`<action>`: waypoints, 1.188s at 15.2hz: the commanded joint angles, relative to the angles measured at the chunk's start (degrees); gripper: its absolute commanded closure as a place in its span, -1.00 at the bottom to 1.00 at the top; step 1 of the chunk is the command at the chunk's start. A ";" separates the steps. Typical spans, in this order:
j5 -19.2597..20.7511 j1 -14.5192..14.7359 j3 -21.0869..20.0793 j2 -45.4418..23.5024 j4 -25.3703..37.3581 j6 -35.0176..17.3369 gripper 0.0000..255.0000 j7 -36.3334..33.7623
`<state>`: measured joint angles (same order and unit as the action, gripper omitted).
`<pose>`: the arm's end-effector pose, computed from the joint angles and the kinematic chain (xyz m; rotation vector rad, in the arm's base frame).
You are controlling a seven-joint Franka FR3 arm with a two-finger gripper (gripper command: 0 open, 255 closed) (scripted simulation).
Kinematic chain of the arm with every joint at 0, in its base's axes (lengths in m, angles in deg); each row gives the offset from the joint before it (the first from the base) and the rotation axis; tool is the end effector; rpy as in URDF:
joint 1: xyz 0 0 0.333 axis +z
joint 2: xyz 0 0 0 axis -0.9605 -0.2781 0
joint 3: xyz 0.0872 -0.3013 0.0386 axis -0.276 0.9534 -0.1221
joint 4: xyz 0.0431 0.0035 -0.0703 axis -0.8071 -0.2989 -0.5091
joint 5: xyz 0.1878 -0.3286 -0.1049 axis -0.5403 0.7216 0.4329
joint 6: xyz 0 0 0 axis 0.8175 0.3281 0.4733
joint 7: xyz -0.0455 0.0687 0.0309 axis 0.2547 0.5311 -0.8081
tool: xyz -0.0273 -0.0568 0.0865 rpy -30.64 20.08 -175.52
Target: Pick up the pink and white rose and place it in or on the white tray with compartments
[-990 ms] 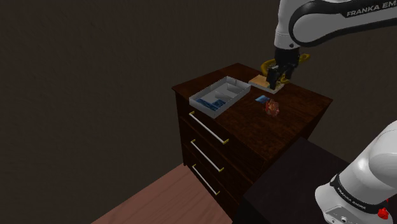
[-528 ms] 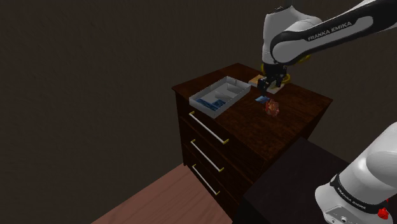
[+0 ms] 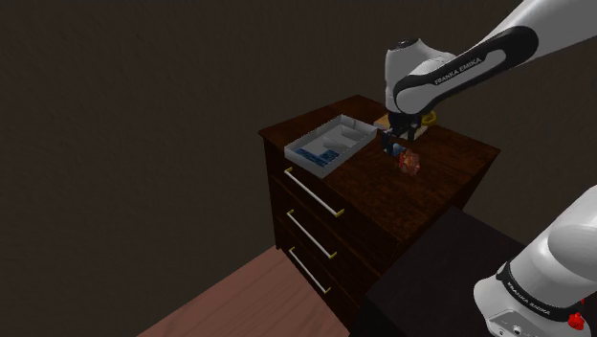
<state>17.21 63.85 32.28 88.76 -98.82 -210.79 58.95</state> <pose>0.4617 -0.1048 0.3512 2.8556 -0.3001 -0.1088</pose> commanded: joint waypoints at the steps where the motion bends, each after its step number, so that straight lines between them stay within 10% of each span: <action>1: 0.52 -0.22 0.19 -1.28 -0.47 -1.77 -1.00 -0.42; 12: 1.17 -0.54 0.49 -2.49 -1.25 -3.79 -1.00 -0.78; 13: 1.17 -0.54 0.49 -2.49 -1.25 -3.79 1.00 -0.78; 18: 1.15 -0.54 0.49 -2.40 -1.28 -3.73 1.00 -0.75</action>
<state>18.37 63.32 32.76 86.39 -100.02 -214.57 58.19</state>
